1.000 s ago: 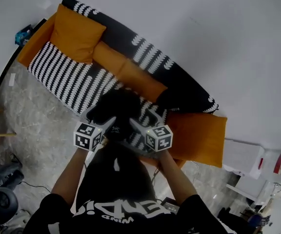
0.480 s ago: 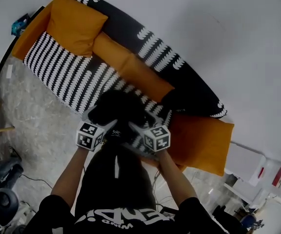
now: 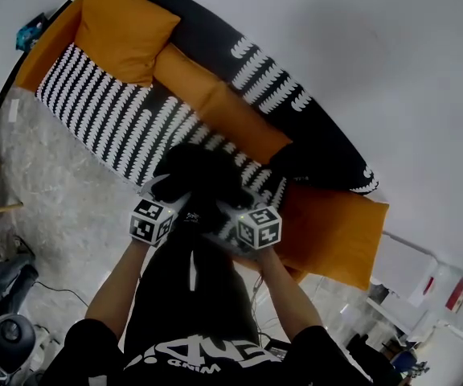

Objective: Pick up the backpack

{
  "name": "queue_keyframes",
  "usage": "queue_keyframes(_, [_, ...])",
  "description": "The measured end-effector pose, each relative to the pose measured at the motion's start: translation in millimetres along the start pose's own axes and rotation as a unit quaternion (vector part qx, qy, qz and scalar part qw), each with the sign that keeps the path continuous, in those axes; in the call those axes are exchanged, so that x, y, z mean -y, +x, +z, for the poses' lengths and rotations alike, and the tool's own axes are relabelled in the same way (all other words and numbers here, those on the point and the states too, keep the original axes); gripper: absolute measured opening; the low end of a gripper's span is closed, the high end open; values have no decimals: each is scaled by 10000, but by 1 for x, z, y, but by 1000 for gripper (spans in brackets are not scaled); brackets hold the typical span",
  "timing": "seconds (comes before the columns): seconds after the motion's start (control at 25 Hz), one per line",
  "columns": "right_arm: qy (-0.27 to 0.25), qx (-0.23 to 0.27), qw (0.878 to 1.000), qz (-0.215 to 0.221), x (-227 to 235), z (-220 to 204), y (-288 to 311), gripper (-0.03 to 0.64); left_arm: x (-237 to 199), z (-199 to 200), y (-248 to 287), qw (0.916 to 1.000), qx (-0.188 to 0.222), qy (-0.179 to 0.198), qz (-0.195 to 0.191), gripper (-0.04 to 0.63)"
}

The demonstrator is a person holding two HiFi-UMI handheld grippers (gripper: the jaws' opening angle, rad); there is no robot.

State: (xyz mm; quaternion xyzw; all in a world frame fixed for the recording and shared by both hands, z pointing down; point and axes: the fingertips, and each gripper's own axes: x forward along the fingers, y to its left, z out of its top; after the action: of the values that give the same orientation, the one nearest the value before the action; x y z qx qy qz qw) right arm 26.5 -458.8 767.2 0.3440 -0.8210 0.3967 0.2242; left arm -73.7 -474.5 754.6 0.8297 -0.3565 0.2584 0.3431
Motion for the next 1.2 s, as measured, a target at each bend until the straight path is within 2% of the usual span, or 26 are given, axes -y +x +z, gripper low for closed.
queue_keyframes(0.24, [-17,9,9999,-150,-5,-5,2,86,17,-8,3,9987,-139,-346,-342,97])
queue_keyframes(0.36, [43,-9,9999,-157,-9,-7,1,43,24,-11,1,9987,-183,-339,-347,63])
queue_keyframes(0.52, [83,-36,9999,-47,-16,-8,-8,29,31,-8,-6,9979,-85,-516,-372,51])
queue_keyframes(0.88, [90,201,9998,17,-47,5,-42,28,54,17,-46,9978,75,-552,-355,41])
queue_keyframes(1.04, [49,251,9996,92,-64,5,-67,28,77,20,-70,9983,45,-446,-383,38])
queue_keyframes(1.2, [92,528,9985,115,-88,14,-101,26,106,28,-104,9980,230,-444,-390,38])
